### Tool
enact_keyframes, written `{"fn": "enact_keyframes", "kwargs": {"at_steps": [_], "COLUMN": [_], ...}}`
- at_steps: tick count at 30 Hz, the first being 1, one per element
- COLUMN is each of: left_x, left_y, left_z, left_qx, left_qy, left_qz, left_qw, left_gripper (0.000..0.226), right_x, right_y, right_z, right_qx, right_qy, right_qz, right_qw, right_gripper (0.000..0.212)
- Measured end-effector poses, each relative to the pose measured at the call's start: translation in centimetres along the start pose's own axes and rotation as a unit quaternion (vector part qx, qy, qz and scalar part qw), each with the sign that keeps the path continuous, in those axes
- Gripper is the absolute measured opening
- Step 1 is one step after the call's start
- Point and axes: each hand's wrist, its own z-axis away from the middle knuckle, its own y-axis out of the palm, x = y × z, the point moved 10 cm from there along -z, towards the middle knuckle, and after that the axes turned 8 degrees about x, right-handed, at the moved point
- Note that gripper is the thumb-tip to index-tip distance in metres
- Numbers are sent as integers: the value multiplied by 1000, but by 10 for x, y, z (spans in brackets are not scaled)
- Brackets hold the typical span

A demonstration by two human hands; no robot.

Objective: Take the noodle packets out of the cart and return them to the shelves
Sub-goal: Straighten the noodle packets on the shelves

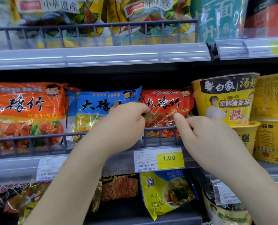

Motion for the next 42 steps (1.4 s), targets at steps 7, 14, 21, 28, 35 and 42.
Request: {"fn": "enact_keyframes", "kwargs": {"at_steps": [7,14,21,28,35,42], "left_x": [-5,-3,-1,-6,-7,4], "left_y": [2,3,-7,-6,-2,-7], "left_z": [-11,-13,-8,-7,-19,-14], "left_qx": [-10,-40,-44,-60,-17,-43], "left_qy": [-42,-96,-23,-43,-60,-37], "left_qz": [-35,-72,60,18,-43,-18], "left_qw": [998,992,997,997,997,998], "left_gripper": [40,46,39,38,24,22], "right_x": [-4,-4,-6,-12,-12,-16], "right_y": [0,-2,-6,0,-1,0], "right_z": [-1,-1,5,3,4,6], "right_qx": [-7,-27,-112,-72,-74,-80], "right_qy": [10,3,-12,19,27,26], "right_qz": [6,8,26,-14,-18,-40], "right_qw": [1000,1000,993,997,997,996], "right_gripper": [63,61,61,65,65,62]}}
